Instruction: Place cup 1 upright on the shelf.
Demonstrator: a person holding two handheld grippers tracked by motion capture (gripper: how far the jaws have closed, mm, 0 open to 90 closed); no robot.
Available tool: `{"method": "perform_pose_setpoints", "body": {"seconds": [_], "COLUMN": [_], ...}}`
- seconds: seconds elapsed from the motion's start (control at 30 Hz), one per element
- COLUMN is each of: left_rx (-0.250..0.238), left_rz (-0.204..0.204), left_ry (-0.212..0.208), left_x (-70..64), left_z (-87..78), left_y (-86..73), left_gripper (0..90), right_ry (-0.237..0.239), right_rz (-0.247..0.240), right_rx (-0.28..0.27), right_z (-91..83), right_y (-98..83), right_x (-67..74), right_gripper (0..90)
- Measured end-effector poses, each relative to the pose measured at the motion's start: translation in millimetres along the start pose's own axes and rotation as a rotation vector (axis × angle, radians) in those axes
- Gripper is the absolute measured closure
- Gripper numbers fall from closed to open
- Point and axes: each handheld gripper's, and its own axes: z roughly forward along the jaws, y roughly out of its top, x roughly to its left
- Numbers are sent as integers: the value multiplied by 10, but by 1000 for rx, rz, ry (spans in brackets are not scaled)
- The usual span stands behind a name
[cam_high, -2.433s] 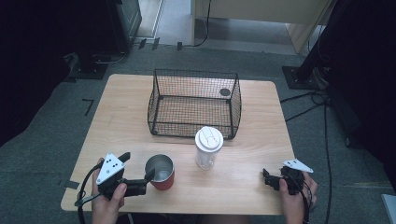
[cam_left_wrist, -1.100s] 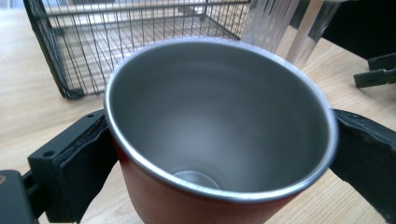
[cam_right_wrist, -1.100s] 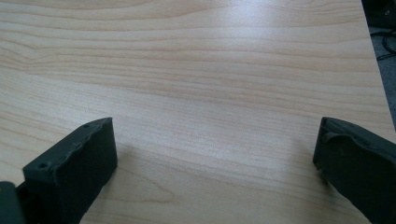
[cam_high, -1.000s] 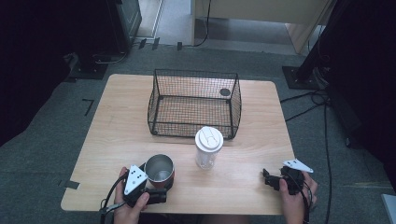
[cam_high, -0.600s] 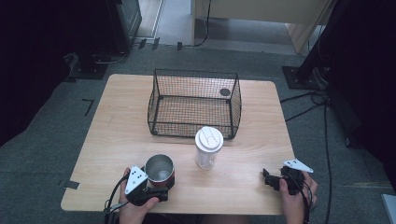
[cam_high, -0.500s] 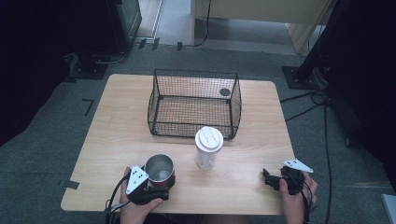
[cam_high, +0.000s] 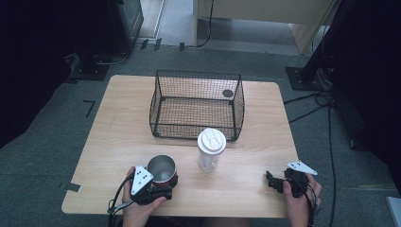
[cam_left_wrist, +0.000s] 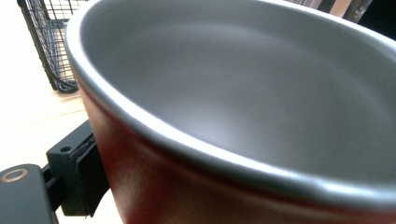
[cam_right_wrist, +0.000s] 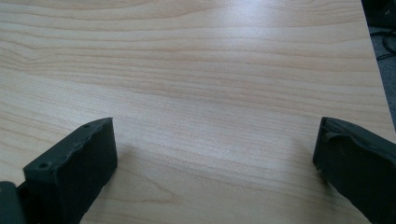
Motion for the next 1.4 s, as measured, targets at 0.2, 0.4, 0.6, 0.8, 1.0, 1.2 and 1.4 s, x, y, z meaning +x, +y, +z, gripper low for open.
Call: {"method": "perform_pose_setpoints", "body": {"seconds": [0.2,0.4,0.6,0.8,1.0,1.2,1.4], "left_rx": [-74,-144,-186,-241,-286,-362,-409], "left_rz": [49,60,100,85,97,67,66], "left_ry": [10,9,2,63,100,95,99], "left_x": [2,3,-3,-17,-6,-23,-32], "left_z": [-21,-8,50,107,155,202,231], "left_y": [93,160,204,259,369,493,632], "left_gripper": [57,57,57,57,58,58,59], "right_ry": [0,1,1,1,2,2,1], "right_rz": [1,1,1,1,2,2,1], "right_rx": [0,0,0,0,0,0,0], "right_z": [-1,-1,-1,-1,-1,-1,-1], "right_y": [0,0,0,0,0,0,0], "right_x": [-1,-1,-2,-2,-2,-2,-2], "right_gripper": [0,0,0,0,0,0,0]}}
